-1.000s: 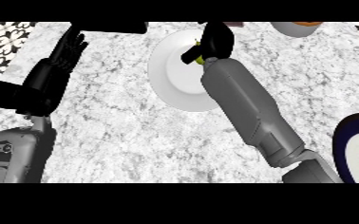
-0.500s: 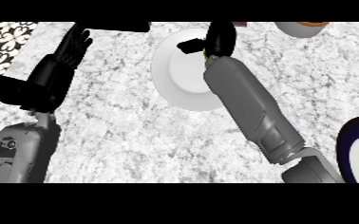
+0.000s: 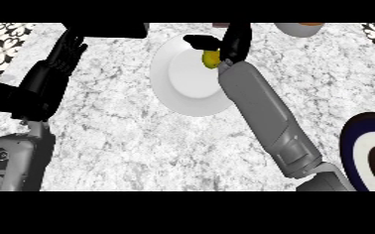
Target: Pick the pear from the plate and place it in the plate
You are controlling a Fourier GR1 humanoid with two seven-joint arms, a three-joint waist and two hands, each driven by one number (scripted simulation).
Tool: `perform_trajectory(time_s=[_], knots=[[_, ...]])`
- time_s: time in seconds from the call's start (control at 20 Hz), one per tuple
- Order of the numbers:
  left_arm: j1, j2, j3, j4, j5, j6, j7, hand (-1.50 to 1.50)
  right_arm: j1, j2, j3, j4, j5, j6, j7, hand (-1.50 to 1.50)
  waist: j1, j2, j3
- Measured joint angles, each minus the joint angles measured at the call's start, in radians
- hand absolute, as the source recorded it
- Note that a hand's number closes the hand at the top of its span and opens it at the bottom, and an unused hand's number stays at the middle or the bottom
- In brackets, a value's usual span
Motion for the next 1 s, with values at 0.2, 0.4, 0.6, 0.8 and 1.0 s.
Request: perform_trajectory(time_s=[0.2, 0.4, 0.6, 0.8, 1.0], knots=[[0.019, 0.011, 0.023, -0.02, 0.005, -0.004, 0.01, 0.0, 0.113, -0.014, -0.018, -0.117, -0.026, 0.005, -0.056, -1.5, -0.024, -0.006, 0.0], [0.049, -0.009, 0.013, -0.038, -0.017, 0.012, 0.004, 0.0, 0.262, -0.067, -0.005, -0.297, -0.038, 0.055, -0.064, -1.5, -0.041, -0.011, 0.0], [0.067, -0.009, 0.025, -0.036, -0.024, 0.011, -0.012, 0.0, 0.432, -0.14, 0.021, -0.503, -0.038, 0.116, -0.046, -1.5, -0.05, -0.013, -0.001], [0.077, -0.008, 0.036, -0.039, -0.019, -0.001, -0.015, 0.0, 0.57, -0.217, 0.026, -0.687, -0.035, 0.181, -0.002, -1.5, -0.048, -0.012, -0.001], [0.076, -0.016, 0.037, -0.031, -0.032, -0.003, -0.037, 0.0, 0.721, -0.27, 0.012, -0.845, -0.053, 0.239, -0.008, -1.5, -0.046, -0.01, -0.001]])
